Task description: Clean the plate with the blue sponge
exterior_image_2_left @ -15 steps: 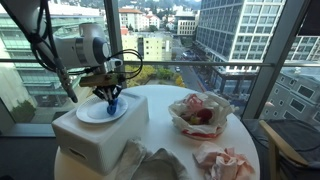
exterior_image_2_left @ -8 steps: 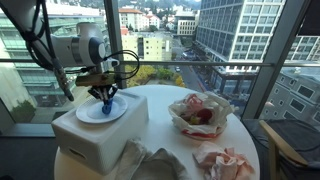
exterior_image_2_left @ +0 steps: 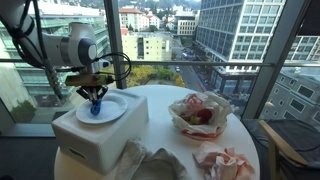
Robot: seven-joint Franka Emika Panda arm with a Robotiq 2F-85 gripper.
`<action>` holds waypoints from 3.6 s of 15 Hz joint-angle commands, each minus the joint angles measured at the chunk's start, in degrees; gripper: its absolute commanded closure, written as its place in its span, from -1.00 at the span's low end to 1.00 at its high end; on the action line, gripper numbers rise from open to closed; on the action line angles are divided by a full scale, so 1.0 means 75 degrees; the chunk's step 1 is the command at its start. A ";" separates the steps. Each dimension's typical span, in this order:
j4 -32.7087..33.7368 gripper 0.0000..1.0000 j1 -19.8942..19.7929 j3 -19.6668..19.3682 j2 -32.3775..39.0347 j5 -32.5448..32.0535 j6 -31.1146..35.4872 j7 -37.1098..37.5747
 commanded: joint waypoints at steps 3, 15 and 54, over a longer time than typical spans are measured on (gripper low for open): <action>-0.0050 0.85 0.0056 -0.0697 0.0138 -0.0483 0.0424 0.0247; -0.0324 0.85 -0.0299 -0.0265 -0.0123 0.0034 0.0245 -0.0097; -0.0795 0.85 -0.0142 -0.1121 -0.0429 -0.0927 0.1258 0.0362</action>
